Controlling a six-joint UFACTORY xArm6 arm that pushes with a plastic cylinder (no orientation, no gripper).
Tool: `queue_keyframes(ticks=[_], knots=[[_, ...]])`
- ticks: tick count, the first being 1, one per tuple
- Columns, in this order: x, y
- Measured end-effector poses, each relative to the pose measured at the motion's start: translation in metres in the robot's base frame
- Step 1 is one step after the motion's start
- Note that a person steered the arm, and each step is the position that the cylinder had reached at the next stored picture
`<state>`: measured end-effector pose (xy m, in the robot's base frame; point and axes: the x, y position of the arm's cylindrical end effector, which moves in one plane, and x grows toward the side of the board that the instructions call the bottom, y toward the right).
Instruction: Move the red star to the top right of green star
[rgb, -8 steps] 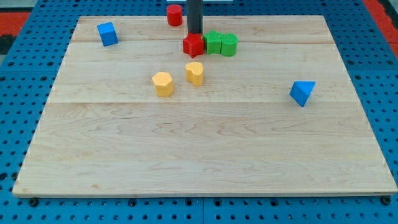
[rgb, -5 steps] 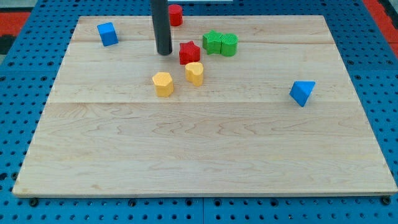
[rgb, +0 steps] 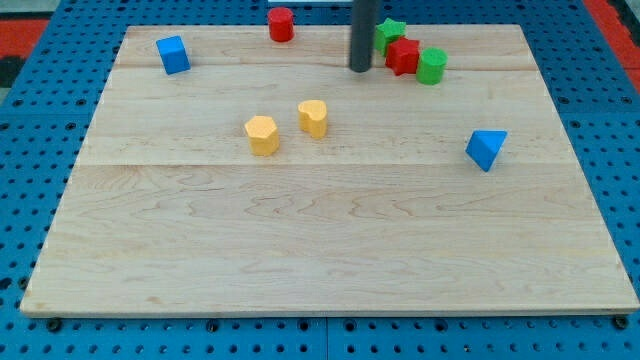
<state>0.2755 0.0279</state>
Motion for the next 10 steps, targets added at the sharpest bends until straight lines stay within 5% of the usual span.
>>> queue_keyframes(ticks=[3,4,7,8,10], knots=[[0.010,-0.021],[0.064,-0.007],[0.081,0.235],[0.033,0.258],[-0.075,0.208]])
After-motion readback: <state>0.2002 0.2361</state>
